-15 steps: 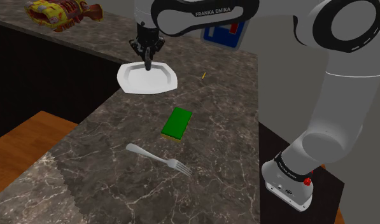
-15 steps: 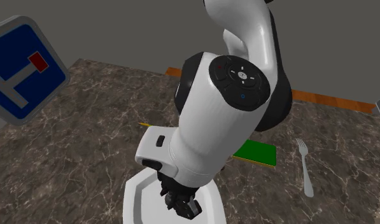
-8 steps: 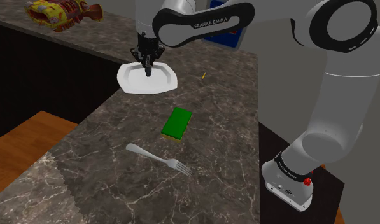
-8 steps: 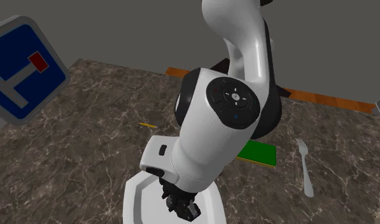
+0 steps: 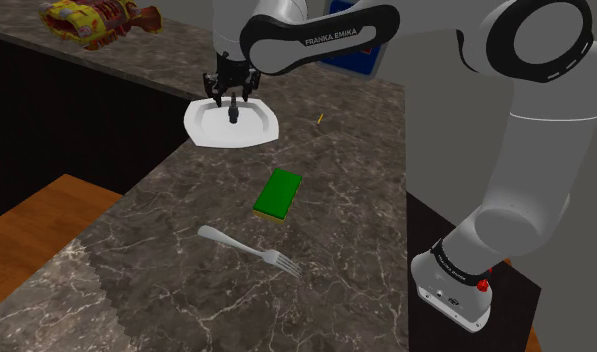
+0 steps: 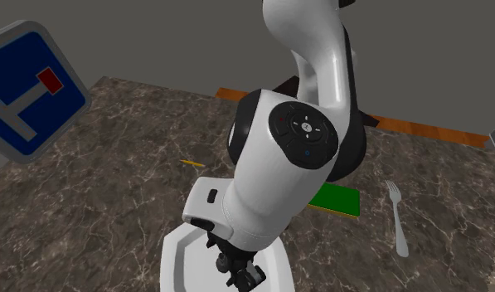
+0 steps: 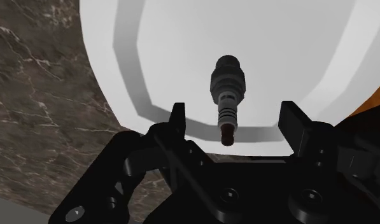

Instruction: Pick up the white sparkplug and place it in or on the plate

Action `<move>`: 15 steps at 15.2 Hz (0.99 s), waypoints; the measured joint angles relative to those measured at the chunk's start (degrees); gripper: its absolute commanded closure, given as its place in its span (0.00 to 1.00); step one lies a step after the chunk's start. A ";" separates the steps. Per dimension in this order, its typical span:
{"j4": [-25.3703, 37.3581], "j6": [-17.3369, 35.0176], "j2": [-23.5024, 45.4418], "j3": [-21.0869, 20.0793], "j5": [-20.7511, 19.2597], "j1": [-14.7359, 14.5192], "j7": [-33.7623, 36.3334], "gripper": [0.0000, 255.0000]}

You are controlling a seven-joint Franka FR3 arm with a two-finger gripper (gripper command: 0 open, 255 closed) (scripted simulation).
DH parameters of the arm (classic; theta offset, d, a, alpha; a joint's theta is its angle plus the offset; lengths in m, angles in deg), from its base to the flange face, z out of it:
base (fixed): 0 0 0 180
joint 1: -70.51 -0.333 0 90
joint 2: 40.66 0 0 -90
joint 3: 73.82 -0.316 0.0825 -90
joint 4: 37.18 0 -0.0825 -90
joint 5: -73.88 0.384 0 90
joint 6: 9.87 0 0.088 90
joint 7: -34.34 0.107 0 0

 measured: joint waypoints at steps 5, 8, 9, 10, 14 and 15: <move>0.04 -0.53 -0.59 -0.24 0.42 0.16 -0.25 0.00; 1.19 -3.58 -2.94 -1.32 2.15 0.22 -1.06 0.00; 1.63 -4.24 -3.25 -1.46 2.45 0.24 -1.33 0.00; 1.79 -4.49 -3.36 -1.52 2.55 0.23 -1.41 0.00; 1.83 -4.73 -3.56 -1.59 2.71 0.28 -1.50 0.00; 1.84 -4.74 -3.56 -1.59 2.72 0.28 -1.50 0.00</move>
